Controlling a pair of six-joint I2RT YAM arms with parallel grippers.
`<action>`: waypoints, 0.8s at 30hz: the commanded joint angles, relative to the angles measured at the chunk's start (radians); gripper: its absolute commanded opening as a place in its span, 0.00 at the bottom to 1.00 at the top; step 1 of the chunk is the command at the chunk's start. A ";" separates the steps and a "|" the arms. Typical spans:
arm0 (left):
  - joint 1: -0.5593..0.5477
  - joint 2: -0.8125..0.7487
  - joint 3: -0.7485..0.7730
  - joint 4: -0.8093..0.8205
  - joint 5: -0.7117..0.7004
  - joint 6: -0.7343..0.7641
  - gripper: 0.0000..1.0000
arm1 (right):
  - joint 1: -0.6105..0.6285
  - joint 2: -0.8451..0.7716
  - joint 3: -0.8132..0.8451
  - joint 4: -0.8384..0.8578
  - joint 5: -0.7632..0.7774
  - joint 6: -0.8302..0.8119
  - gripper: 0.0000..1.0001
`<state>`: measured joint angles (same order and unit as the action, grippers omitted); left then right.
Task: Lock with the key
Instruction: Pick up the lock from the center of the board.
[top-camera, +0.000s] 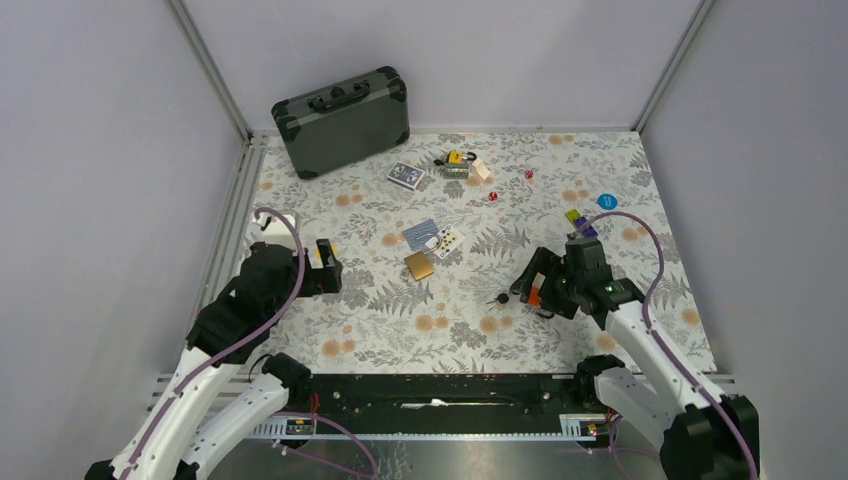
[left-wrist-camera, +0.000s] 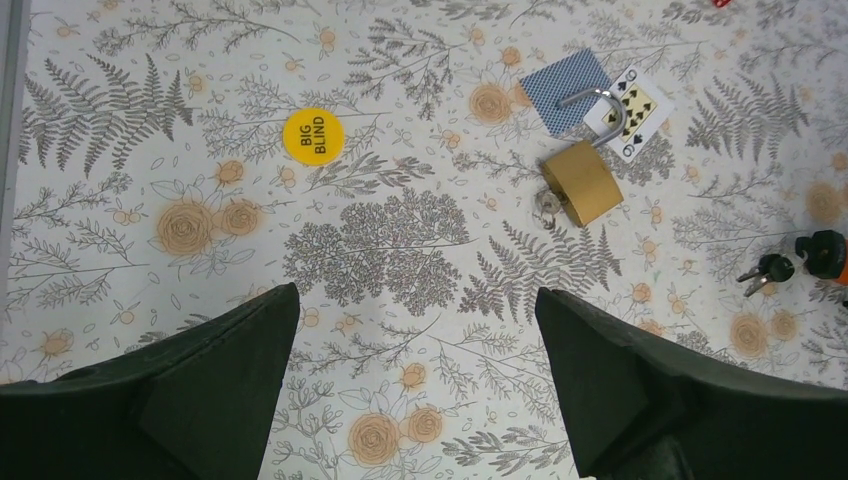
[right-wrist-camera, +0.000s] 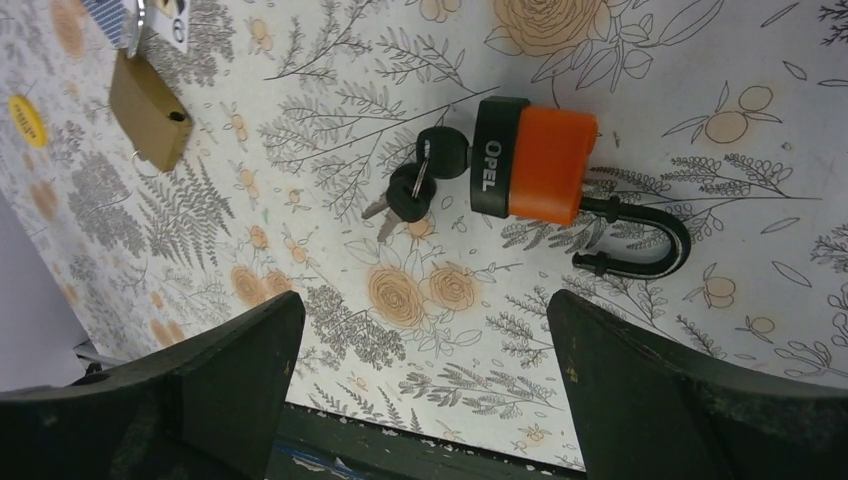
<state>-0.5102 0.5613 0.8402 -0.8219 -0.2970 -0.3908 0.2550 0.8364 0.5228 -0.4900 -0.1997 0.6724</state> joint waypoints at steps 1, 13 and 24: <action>-0.002 0.048 -0.004 0.039 -0.034 0.004 0.99 | 0.023 0.115 0.046 0.091 0.007 0.052 1.00; -0.002 0.114 -0.003 0.054 0.024 0.016 0.99 | 0.264 0.406 0.354 -0.136 0.544 -0.037 1.00; -0.004 0.118 -0.005 0.063 0.072 0.026 0.99 | 0.207 0.565 0.291 -0.106 0.536 -0.004 0.86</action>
<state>-0.5102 0.6899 0.8398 -0.8074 -0.2493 -0.3809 0.4942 1.4029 0.8593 -0.6170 0.3283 0.6460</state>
